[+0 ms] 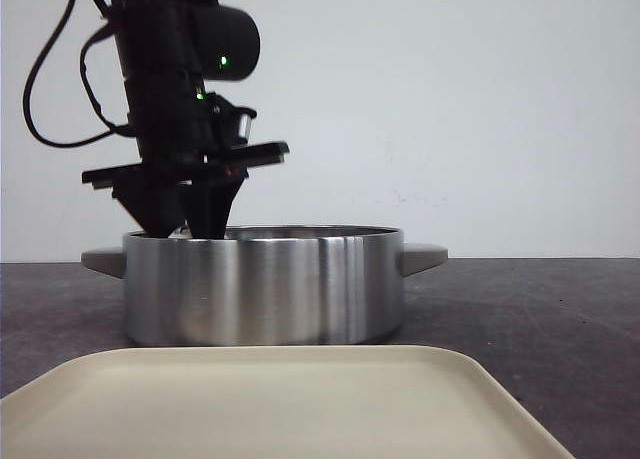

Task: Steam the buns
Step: 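Carry the bun into the steamer pot and open the left gripper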

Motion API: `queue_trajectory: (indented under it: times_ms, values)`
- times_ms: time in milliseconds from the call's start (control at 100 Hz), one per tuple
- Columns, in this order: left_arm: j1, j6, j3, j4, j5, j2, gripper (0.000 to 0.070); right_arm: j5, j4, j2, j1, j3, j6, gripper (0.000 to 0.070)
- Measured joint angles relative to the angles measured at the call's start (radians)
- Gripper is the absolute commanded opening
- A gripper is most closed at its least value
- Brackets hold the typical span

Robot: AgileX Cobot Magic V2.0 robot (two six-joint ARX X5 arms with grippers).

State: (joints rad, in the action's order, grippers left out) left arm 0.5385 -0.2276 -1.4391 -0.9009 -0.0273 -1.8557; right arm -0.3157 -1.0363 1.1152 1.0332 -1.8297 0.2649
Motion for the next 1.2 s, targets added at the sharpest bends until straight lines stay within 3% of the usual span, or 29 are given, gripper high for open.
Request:
queue_trajectory:
  times_ms: [60, 260, 360, 440, 500, 650, 770, 920, 970, 1030, 1200]
  values:
    - [0.000, 0.000, 0.000, 0.003, -0.002, -0.003, 0.0524, -0.002, 0.000, 0.000, 0.000, 0.000, 0.002, 0.0001]
    - [0.001, 0.001, -0.032, -0.014, -0.001, -0.003, 0.0531, -0.027, 0.000, 0.000, 0.000, 0.000, 0.003, 0.0001]
    - [0.000, 0.000, -0.073, -0.045, -0.001, -0.003, 0.0643, -0.029, 0.000, 0.000, 0.000, 0.000, 0.003, 0.0001]
    - [0.000, 0.000, -0.132, -0.065, -0.001, -0.003, 0.0643, -0.029, 0.000, 0.000, 0.000, 0.000, 0.003, 0.0001]
    - [0.000, 0.000, -0.180, -0.074, 0.000, -0.002, 0.0603, -0.041, 0.000, 0.000, 0.000, 0.000, 0.003, 0.0001]
    - [0.001, -0.024, -0.207, -0.009, 0.013, 0.074, 0.0265, -0.161, 0.000, -0.002, 0.000, 0.014, -0.013, 0.0004]
    - [0.010, -0.042, -0.207, 0.072, 0.078, 0.236, 0.0104, -0.205, 0.000, -0.010, 0.000, 0.071, -0.026, 0.0007]
    - [0.026, -0.049, -0.213, 0.094, 0.142, 0.460, 0.0094, -0.207, 0.070, -0.032, 0.000, 0.200, -0.031, 0.0007]
    - [0.029, -0.048, -0.211, 0.092, 0.169, 0.520, 0.0053, -0.206, 0.126, -0.050, 0.000, 0.260, -0.034, 0.0007]
    - [0.030, -0.048, -0.190, 0.095, 0.200, 0.586, 0.0003, -0.204, 0.213, -0.079, 0.001, 0.343, -0.037, 0.0007]
    - [0.035, -0.048, -0.037, 0.051, 0.227, 0.824, 0.0002, -0.124, 0.536, -0.175, 0.009, 0.606, -0.076, 0.0007]
